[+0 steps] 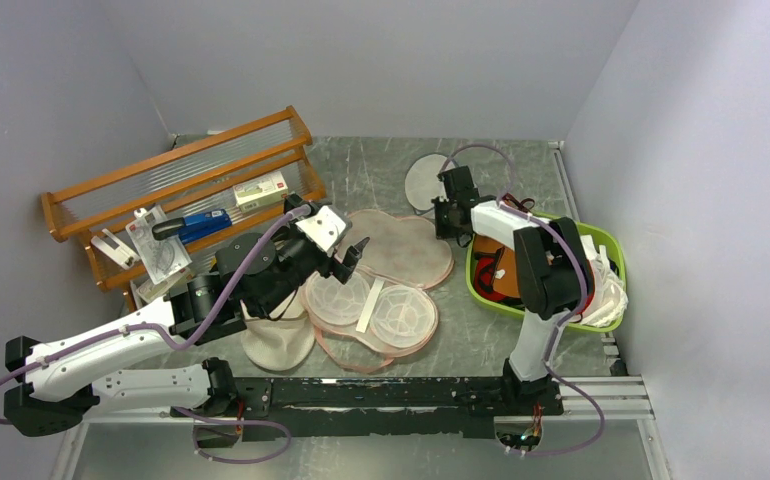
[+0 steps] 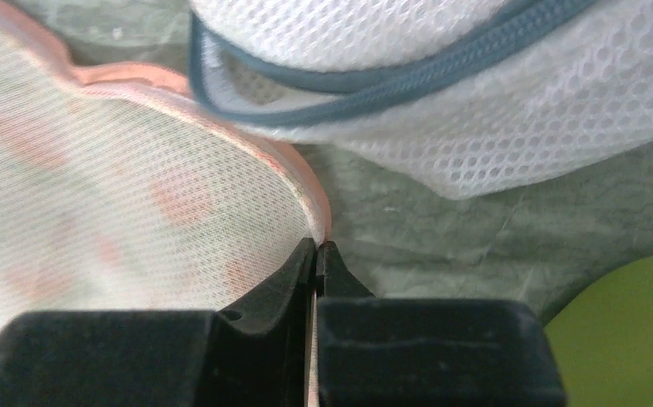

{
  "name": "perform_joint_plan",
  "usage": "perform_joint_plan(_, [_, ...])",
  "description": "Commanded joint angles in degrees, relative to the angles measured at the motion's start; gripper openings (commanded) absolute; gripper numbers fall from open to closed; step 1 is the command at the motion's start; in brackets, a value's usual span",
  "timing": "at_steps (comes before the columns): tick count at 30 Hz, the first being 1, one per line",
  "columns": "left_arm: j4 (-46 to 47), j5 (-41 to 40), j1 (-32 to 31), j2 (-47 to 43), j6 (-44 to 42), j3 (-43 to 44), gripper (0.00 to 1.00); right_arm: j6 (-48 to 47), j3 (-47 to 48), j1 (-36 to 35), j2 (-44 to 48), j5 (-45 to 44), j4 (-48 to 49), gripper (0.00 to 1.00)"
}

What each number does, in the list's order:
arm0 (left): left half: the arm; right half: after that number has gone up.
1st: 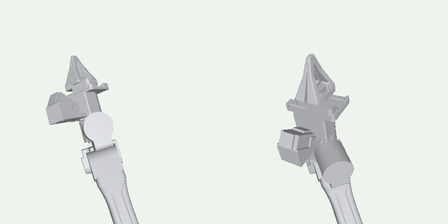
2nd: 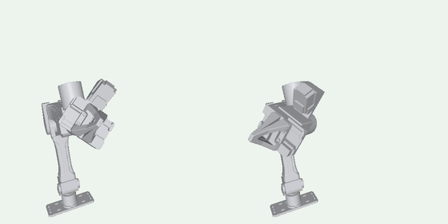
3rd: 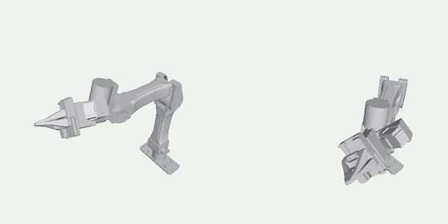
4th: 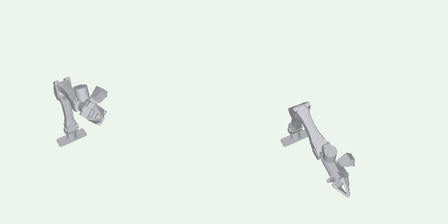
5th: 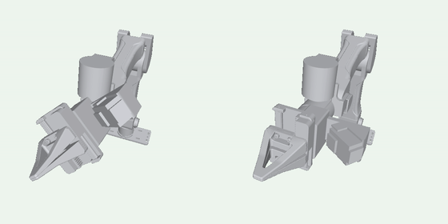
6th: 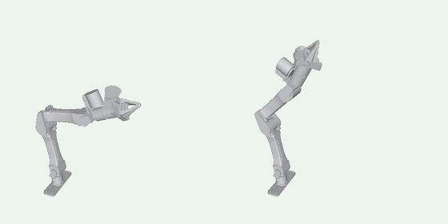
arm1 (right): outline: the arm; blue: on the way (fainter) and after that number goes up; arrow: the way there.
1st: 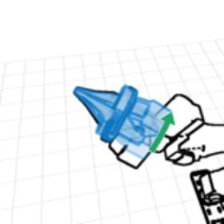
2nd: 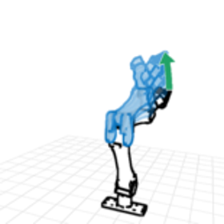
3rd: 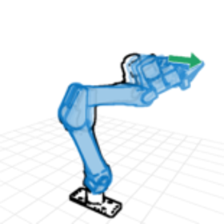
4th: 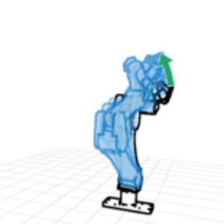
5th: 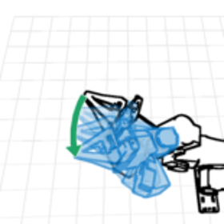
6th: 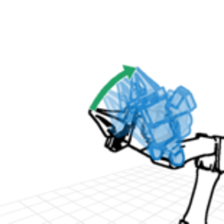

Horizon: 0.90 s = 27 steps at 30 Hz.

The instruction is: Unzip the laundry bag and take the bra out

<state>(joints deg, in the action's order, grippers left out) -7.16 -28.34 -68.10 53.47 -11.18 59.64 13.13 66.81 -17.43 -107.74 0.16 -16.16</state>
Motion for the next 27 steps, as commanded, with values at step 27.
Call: perform_joint_plan(27, [-0.3, -2.2, -1.2, -0.8, -1.0, 2.6, 0.95, -5.0, -30.9, -1.0, 52.2, 28.7, 32.0, 0.00])
